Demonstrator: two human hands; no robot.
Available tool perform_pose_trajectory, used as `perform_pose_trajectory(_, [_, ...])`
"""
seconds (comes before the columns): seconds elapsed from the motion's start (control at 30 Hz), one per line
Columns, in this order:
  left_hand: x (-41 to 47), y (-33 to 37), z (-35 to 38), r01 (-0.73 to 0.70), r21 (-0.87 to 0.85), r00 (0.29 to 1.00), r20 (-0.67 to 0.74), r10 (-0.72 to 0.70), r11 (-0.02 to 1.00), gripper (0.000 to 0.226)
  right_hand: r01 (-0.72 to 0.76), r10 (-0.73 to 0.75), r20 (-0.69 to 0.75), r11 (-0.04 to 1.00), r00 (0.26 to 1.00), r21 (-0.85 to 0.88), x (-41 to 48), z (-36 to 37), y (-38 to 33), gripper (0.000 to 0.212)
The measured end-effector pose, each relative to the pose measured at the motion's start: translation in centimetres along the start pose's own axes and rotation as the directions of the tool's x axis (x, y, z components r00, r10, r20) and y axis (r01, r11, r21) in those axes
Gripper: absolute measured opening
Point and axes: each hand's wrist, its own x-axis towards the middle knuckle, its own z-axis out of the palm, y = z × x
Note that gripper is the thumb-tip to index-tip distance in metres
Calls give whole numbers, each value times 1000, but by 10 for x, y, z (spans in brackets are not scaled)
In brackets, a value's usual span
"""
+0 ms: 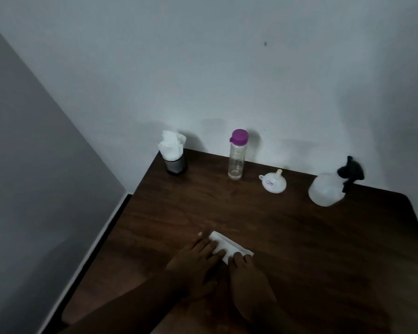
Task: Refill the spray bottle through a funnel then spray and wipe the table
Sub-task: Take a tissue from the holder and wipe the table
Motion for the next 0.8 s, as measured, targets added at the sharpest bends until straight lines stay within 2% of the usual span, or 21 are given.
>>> perform_pose_trajectory(0.13, [-23, -26, 8, 70, -33, 998, 3, -70, 997, 80, 98, -98, 2, 992, 995, -82, 23, -1, -24, 67])
perform_pose_trajectory(0.27, [-49, -42, 20, 205, -111, 978, -2, -206, 973, 80, 160, -171, -53, 972, 984, -171, 42, -7, -46, 65])
perform_pose_trajectory(0.4, [-72, -49, 35, 262, -177, 951, -120, -286, 948, 74, 209, -234, -71, 944, 970, -254, 57, -11, -62, 67])
perform_pose_trajectory(0.47, [-80, -49, 41, 273, -177, 937, -173, -303, 946, 72, 268, -305, -101, 923, 947, -278, 59, -17, -68, 57])
perform_pose_trajectory(0.57, [-89, -42, 48, 326, -184, 910, -203, -361, 927, 72, 341, -405, -281, 906, 870, -250, 56, -26, -74, 32])
perform_pose_trajectory(0.63, [-92, -34, 51, 371, -197, 894, -189, -407, 907, 71, 356, -402, -349, 915, 847, -190, 56, -27, -74, 23])
perform_pose_trajectory(0.8, [-91, -4, 53, 476, -230, 837, -178, -517, 849, 71, 407, -407, -293, 911, 865, -64, 58, -22, -61, 33])
